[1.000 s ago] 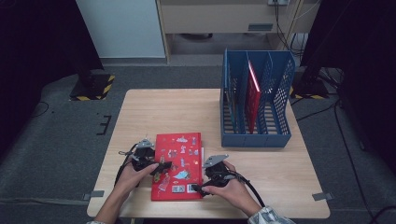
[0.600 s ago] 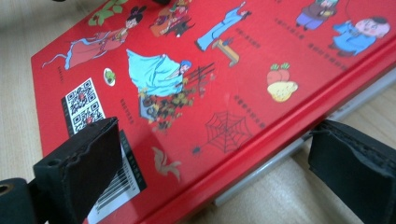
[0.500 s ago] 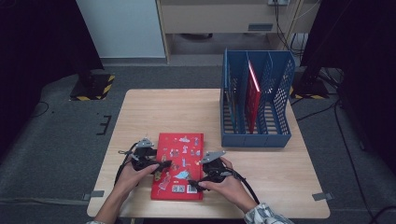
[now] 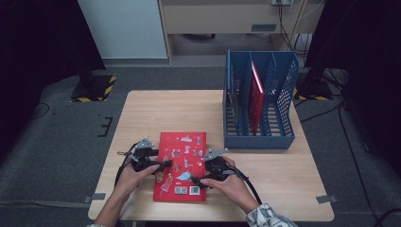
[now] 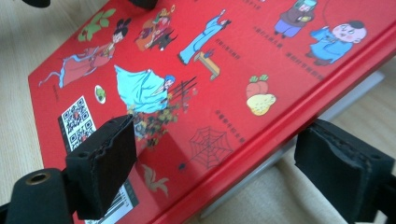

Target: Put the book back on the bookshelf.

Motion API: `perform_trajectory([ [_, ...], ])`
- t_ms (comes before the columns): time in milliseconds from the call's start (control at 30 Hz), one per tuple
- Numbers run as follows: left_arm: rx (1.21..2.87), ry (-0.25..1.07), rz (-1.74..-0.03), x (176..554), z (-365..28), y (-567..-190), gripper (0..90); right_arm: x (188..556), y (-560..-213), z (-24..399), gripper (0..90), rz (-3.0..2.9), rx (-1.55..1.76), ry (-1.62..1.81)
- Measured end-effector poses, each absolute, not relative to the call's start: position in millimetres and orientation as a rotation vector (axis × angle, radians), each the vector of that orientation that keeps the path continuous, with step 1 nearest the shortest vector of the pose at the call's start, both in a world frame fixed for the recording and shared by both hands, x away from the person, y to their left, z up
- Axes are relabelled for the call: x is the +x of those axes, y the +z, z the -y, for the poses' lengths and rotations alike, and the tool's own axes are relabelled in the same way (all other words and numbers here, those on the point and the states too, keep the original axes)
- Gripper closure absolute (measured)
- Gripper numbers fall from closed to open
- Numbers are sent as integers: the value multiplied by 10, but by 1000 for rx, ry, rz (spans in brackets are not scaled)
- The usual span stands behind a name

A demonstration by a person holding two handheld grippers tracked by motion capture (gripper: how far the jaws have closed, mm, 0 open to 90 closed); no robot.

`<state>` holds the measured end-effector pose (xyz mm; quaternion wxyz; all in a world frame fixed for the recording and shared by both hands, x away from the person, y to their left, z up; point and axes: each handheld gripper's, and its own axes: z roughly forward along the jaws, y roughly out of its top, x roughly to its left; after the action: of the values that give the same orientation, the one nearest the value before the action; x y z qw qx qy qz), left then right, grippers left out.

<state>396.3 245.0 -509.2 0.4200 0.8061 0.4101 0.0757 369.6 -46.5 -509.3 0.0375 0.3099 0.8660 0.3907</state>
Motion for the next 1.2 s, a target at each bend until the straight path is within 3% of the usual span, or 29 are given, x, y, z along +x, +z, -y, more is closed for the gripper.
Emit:
perform_trajectory([
  [767,1950,292,-988,3920,-2587,-4632,383,3898,-4777,244,232,-2624,965,1138],
  [1200,1977,347,-964,3937,-2503,-4436,426,3989,-4649,226,284,-2606,992,1197],
])
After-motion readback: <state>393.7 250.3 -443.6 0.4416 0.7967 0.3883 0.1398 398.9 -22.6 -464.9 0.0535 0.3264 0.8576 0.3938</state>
